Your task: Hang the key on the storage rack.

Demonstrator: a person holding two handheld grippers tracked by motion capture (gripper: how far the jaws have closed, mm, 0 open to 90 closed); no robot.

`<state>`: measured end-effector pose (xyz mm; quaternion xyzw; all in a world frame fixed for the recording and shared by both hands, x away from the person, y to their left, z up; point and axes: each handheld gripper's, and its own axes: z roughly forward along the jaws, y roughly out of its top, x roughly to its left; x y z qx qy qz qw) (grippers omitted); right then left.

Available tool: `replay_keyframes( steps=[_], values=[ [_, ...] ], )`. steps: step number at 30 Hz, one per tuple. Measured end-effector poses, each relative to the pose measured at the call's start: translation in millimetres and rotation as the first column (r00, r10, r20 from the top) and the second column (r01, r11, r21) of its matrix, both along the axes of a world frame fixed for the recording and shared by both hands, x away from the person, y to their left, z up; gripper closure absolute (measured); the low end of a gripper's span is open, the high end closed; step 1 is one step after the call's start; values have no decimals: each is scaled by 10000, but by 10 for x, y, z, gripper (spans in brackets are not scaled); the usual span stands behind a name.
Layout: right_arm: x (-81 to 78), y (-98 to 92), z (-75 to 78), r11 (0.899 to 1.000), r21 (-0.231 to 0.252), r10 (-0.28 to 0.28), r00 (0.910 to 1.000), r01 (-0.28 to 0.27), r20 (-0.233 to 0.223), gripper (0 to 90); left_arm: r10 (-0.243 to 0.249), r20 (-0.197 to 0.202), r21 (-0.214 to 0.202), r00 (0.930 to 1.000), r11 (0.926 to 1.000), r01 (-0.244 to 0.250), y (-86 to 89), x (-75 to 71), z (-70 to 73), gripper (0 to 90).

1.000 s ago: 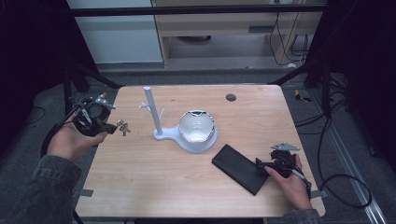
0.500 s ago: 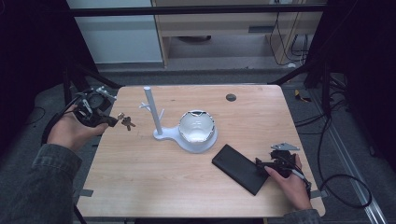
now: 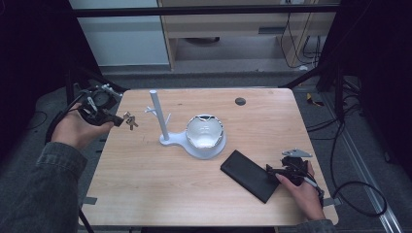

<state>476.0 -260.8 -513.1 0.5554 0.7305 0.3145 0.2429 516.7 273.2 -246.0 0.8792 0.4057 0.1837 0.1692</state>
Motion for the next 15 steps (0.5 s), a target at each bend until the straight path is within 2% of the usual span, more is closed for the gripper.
replay_keyframes(
  steps=[15],
  values=[
    [-51, -20, 2, 9999, 82, -131, 9999, 131, 51, 42, -310, 67, 210, 9995, 9993, 308, -167, 173, 73, 900]
  ],
)
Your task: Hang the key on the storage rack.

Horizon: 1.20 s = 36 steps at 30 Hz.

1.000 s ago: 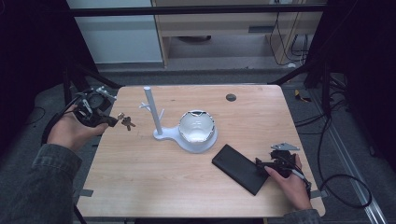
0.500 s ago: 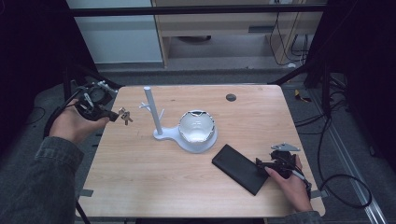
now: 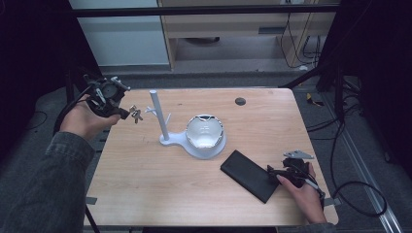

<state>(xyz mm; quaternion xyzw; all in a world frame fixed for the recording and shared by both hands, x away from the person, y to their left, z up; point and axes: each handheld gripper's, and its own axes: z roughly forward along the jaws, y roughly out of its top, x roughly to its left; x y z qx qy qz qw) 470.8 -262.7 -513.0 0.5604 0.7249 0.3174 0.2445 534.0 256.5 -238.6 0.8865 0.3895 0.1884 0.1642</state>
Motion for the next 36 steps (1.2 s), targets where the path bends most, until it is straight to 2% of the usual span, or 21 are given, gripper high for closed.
replay_keyframes(
  steps=[8, 19, 34, 36],
  values=[
    [-6, -4, 0, 10000, 16, -10, 10000, 10, -2, 43, -133, -74, 114, 9999, 9998, 134, -59, 78, 12, 900],
    [-6, -4, 0, 10000, 17, -17, 10000, 17, -4, 43, -89, -68, 224, 9999, 9997, 90, -81, 109, 20, 900],
    [-6, -4, 0, 10000, 15, -14, 10000, 14, -4, 43, 88, -62, 205, 9999, 9998, -86, -55, 168, -14, 900],
    [-5, -4, -1, 10000, -2, -20, 10000, 20, 4, 42, 1, -161, 294, 9999, 9996, 3, -56, 170, -13, 900]
  ],
)
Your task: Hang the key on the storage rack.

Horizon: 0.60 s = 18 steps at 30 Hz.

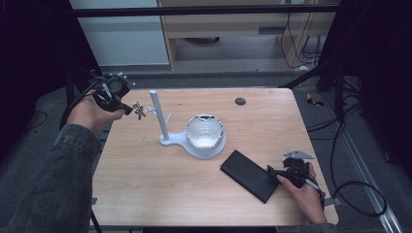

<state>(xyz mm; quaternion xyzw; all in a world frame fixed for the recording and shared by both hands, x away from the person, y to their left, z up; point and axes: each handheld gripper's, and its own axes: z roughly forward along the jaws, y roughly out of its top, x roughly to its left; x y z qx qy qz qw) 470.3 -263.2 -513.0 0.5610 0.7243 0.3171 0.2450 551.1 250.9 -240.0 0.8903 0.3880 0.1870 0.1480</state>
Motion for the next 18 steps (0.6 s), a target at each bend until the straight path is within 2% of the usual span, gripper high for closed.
replay_keyframes(
  steps=[9, 18],
  values=[
    [-1, 0, 1, 10000, 18, 7, 10000, -7, -7, 43, -154, -113, 201, 9998, 9997, 156, -43, -12, -66, 900],
    [-1, 0, 1, 10000, 14, 8, 10000, -8, -7, 42, -188, -174, 7, 9997, 9998, 188, 4, -35, -111, 900]
  ],
)
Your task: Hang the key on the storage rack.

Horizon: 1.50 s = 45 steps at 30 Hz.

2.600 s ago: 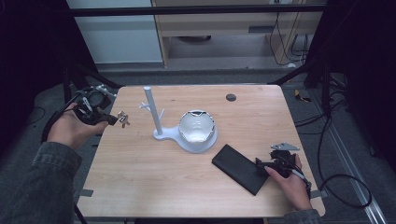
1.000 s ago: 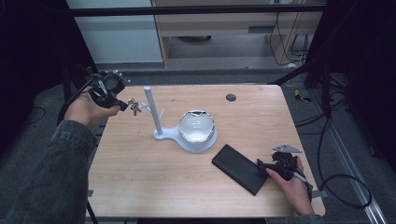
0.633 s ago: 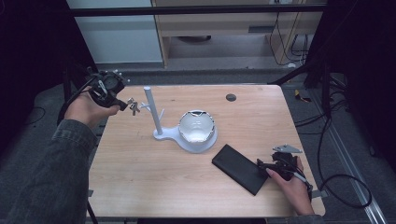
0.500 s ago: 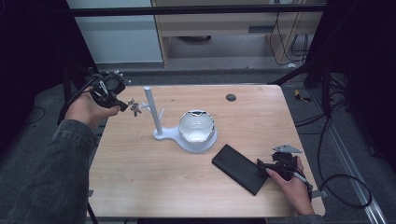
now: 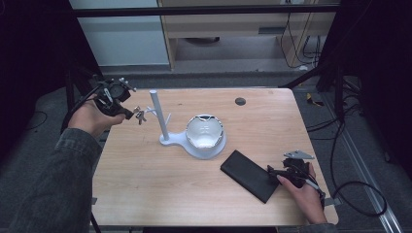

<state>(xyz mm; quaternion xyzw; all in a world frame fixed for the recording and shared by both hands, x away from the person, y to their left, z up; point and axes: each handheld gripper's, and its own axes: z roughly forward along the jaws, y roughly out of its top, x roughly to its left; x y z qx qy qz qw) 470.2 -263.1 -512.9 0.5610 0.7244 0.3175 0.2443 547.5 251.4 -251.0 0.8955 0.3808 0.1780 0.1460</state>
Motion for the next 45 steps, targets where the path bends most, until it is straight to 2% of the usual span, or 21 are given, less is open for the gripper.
replay_keyframes(
  steps=[5, 8, 18, 27, 29, 31, 36, 39, 40, 41, 42, 45],
  values=[
    [0, 0, 0, 10000, -3, 1, 10000, -1, 1, 43, -152, 4, -146, 9999, 9998, 152, -48, 7, 3, 900],
    [0, 0, 0, 10000, 0, 0, 10000, 0, 0, 43, -246, 9, -96, 9997, 9997, 246, -105, 16, -3, 900],
    [0, 0, 0, 10000, -2, 0, 10000, 0, 0, 43, -117, 62, 58, 9999, 9999, 116, -172, 108, -56, 900],
    [0, 1, 0, 10000, 10, -8, 10000, 8, -5, 42, -85, 76, -20, 9999, 10000, 85, -196, 146, -104, 899],
    [0, 0, 0, 10000, -1, 1, 10000, -1, 1, 43, -131, 154, -177, 9998, 9998, 134, -180, 130, -99, 888],
    [0, 0, 0, 10000, 0, 1, 10000, -1, 1, 43, 19, 537, -290, 9986, 9996, -3, -143, 87, -58, 776],
    [-2, 0, 2, 10000, -14, -1, 10000, 1, -26, 43, -99, 1325, -554, 9911, 9983, 174, -75, -160, 16, 671],
    [-3, -3, 2, 10000, -42, 6, 10000, -6, -22, 44, -249, 1614, -623, 9866, 9974, 353, -113, -325, -23, 576],
    [-3, -3, 2, 10000, -42, 6, 10000, -6, -22, 44, -249, 1614, -623, 9866, 9974, 353, -113, -325, -23, 533],
    [-4, -3, 1, 10000, -29, 10, 10000, -10, -15, 45, -297, 1734, -671, 9844, 9969, 419, -138, -387, -52, 533],
    [-11, -7, 0, 10000, -87, -2, 10000, 2, -9, 48, -371, 1939, -809, 9803, 9953, 537, -186, -475, -109, 432],
    [-16, -6, 3, 10000, -28, -27, 10000, 27, -8, 49, -455, 2030, -866, 9781, 9942, 642, -238, -541, -168, 343]
  ],
)
